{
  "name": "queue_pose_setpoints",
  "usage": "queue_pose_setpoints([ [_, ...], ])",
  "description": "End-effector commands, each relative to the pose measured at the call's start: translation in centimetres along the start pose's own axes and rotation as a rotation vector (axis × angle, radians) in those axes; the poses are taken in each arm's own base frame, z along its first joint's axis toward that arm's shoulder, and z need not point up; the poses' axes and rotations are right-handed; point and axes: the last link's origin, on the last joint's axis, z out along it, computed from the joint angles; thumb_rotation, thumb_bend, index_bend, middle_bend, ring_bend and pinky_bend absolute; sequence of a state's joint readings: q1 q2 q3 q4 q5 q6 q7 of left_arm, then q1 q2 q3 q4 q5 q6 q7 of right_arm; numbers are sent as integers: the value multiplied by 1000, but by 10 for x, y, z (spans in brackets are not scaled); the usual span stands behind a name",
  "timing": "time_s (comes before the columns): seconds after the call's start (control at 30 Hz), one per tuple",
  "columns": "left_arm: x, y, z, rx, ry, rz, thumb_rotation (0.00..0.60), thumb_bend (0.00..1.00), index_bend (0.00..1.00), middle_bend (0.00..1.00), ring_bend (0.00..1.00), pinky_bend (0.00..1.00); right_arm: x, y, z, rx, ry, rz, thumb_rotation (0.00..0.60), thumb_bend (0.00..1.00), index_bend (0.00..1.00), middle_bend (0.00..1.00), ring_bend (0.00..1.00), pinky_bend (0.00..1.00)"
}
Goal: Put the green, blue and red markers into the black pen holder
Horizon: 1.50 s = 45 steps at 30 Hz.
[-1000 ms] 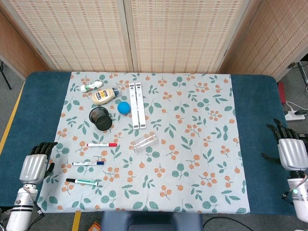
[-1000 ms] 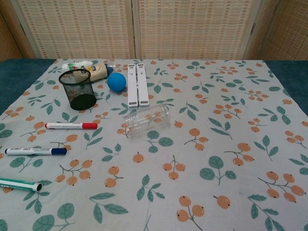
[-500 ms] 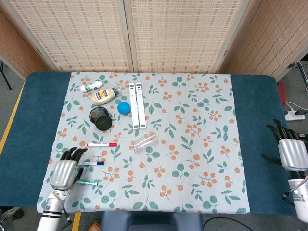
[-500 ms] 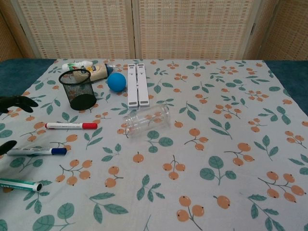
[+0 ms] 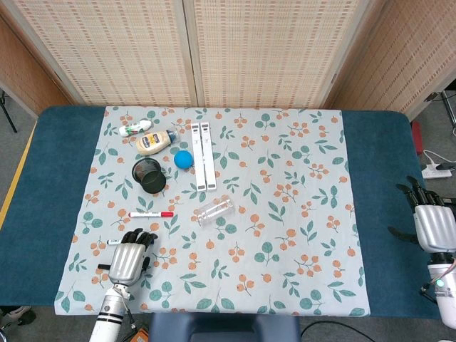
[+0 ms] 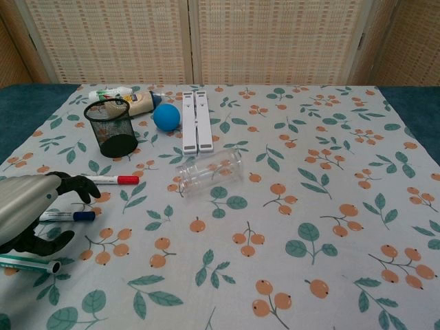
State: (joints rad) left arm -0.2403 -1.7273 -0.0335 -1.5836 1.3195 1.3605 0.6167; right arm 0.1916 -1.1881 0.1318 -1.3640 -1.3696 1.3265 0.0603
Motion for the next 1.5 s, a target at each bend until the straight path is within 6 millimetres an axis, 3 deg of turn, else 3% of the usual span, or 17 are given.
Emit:
queue_pose_setpoints([
  [0.03, 4, -8, -21, 35, -12, 10, 600, 345, 313, 302, 159, 211, 0, 0, 0, 0, 0, 1, 600, 28, 190, 52, 183, 204],
  [0.2, 11, -14, -47, 56, -18, 18, 600, 346, 312, 300, 160, 211, 0, 0, 0, 3, 1, 2, 600, 28, 191, 52, 183, 204],
  [0.33, 6, -15, -57, 57, -33, 5, 600, 345, 313, 301, 160, 211, 0, -1, 0, 6, 0, 3, 600, 29, 192, 53, 183, 204],
  [0.8, -12, 0, -51, 24, -31, 17, 600, 346, 384, 370, 182, 209, 1, -2, 0, 6, 5, 10, 600, 28, 182, 52, 183, 204],
  [1.5, -26, -13, -43, 67, -51, 7, 600, 347, 413, 389, 193, 211, 1, -2, 0, 8, 10, 7, 600, 28, 179, 52, 183, 204],
])
